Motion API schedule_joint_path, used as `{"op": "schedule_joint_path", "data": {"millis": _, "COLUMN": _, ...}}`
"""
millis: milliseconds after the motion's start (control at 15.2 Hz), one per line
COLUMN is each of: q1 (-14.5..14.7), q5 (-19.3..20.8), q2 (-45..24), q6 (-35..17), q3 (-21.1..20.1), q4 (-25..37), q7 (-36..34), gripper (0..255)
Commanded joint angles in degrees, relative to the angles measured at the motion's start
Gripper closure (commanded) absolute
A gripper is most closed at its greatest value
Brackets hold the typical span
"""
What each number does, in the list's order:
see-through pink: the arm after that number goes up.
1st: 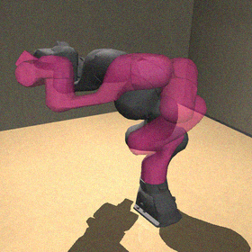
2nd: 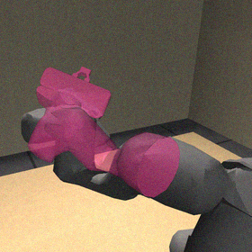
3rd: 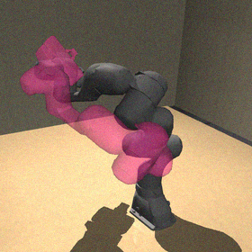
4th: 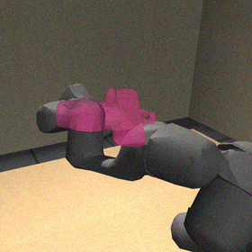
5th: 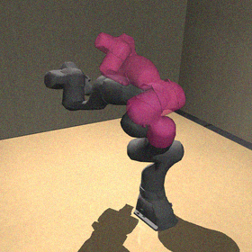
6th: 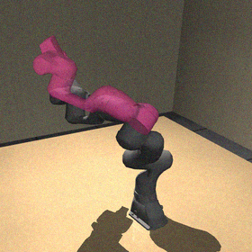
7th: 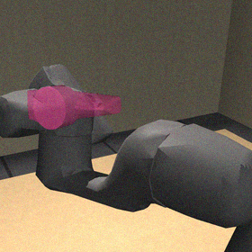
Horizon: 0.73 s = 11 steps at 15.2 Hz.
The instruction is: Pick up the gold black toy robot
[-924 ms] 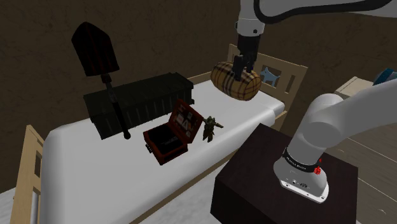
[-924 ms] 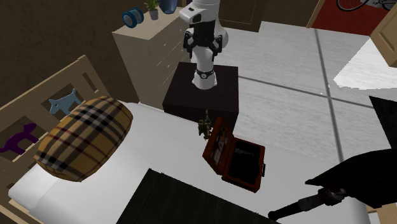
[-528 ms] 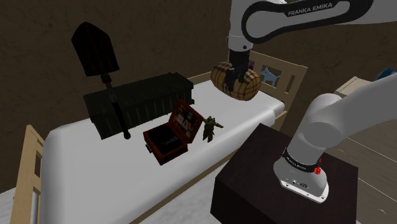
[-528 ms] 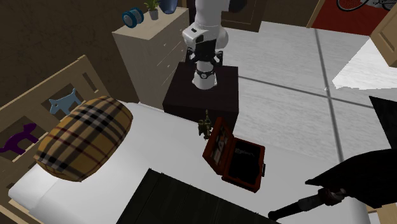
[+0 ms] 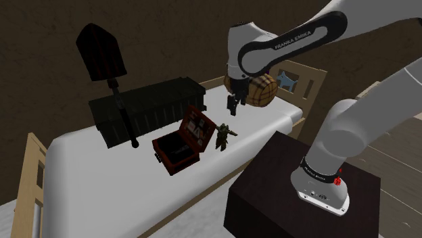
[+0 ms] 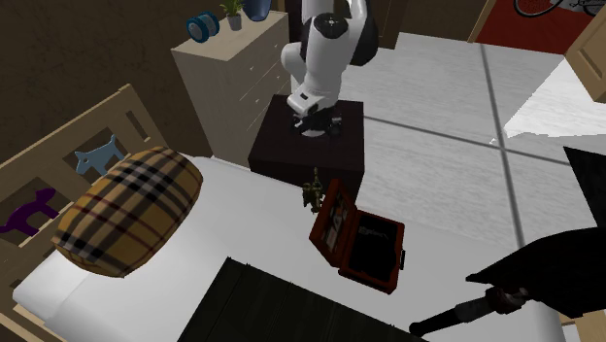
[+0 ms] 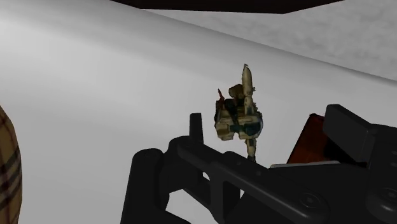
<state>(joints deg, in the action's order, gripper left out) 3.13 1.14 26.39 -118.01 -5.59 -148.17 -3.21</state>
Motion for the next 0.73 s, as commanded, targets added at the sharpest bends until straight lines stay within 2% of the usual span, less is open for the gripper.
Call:
{"op": "schedule_joint_path", "data": {"millis": 0, "q1": 0.07, "q5": 0.37, "q2": -3.96, "q6": -4.24, "q3": -0.37, "q4": -0.48, "q7": 0.07, "gripper": 0}}
{"op": "schedule_joint_path", "data": {"millis": 396, "q1": 0.23, "q5": 2.25, "q2": -16.66, "q6": -15.34, "q3": -1.79, "q4": 0.08, "q7": -0.92, "gripper": 0}}
{"op": "schedule_joint_path", "data": {"millis": 660, "q1": 0.06, "q5": 2.96, "q2": -19.37, "q6": -18.91, "q3": -1.89, "q4": -0.82, "q7": -1.59, "gripper": 0}}
